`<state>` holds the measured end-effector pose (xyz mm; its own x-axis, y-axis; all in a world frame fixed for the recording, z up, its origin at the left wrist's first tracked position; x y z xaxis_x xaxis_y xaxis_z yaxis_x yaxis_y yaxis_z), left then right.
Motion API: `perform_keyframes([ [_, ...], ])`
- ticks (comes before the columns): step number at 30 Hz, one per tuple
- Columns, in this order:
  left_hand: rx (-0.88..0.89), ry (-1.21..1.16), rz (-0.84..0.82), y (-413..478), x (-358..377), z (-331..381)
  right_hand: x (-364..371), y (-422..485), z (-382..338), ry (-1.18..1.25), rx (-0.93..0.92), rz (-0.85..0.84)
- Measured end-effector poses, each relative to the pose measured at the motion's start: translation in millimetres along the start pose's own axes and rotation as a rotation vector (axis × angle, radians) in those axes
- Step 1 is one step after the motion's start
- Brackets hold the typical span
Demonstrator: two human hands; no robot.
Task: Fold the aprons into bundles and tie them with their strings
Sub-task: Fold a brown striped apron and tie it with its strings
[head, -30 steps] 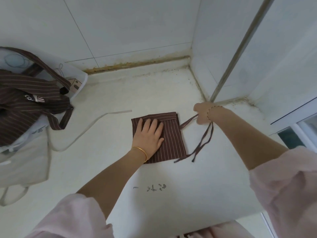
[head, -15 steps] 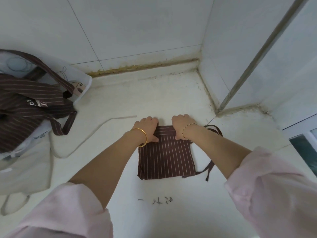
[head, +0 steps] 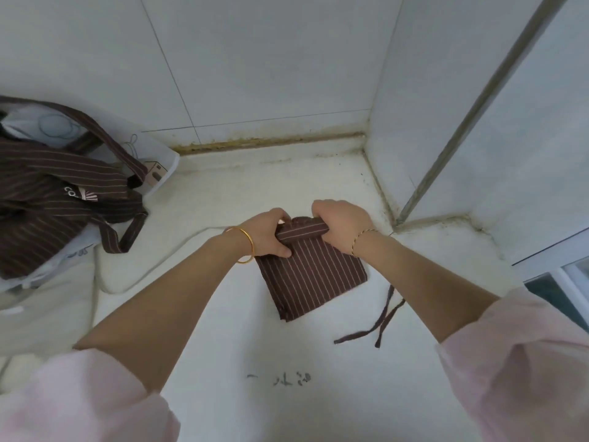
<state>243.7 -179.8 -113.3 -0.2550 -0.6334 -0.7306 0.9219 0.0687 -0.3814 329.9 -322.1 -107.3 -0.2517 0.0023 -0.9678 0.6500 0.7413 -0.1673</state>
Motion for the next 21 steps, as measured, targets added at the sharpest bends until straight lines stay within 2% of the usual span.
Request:
perform_keyframes([
  [2, 0.050, 0.058, 0.107, -3.1, -25.8, 18.3, -30.6, 2.5, -2.5, -0.017, -0.002, 0.235],
  [4, 0.108, 0.272, 0.330, -10.3, -40.6, 32.9, -51.4, -0.7, -4.7, -0.027, -0.013, 0.373],
  [6, 0.252, 0.528, 0.611, -20.4, -36.6, 33.7, -53.0, -9.6, -5.8, -0.050, -0.025, 0.343],
  [8, 0.376, 0.685, 0.665, -26.4, -12.3, 20.3, -34.0, -20.8, -3.1, -0.097, -0.030, 0.245],
  [12, 0.443, 0.778, 0.354, -41.3, 58.5, -4.8, 28.0, -55.9, -1.1, -0.157, -0.133, 0.074],
  [14, 0.376, 0.754, 0.147, -48.3, 75.6, -11.4, 46.8, -69.8, -0.6, -0.134, -0.202, -0.051],
  [16, 0.293, 0.577, 0.009, -54.4, 74.4, -12.3, 49.5, -76.7, 2.0, -0.030, -0.185, -0.170],
  [18, 0.211, 0.318, -0.050, -57.5, 64.5, -6.6, 43.3, -74.9, 6.5, 0.090, -0.126, -0.261],
  [21, -0.002, -0.059, -0.148, -60.7, 54.9, -13.9, 37.4, -70.1, 15.2, 0.392, 0.047, -0.361],
])
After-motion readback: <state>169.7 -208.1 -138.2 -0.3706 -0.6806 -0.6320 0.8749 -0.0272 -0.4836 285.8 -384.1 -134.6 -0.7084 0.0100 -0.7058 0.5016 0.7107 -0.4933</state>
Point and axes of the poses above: each hand's wrist, its own y-axis towards the middle knuckle, its own x-axis out of the palm, z = x × y, the point moved 2 cm from there along y, towards the middle knuckle, and after that the axes turned 6 degrees about x, right-handed, at the moved point
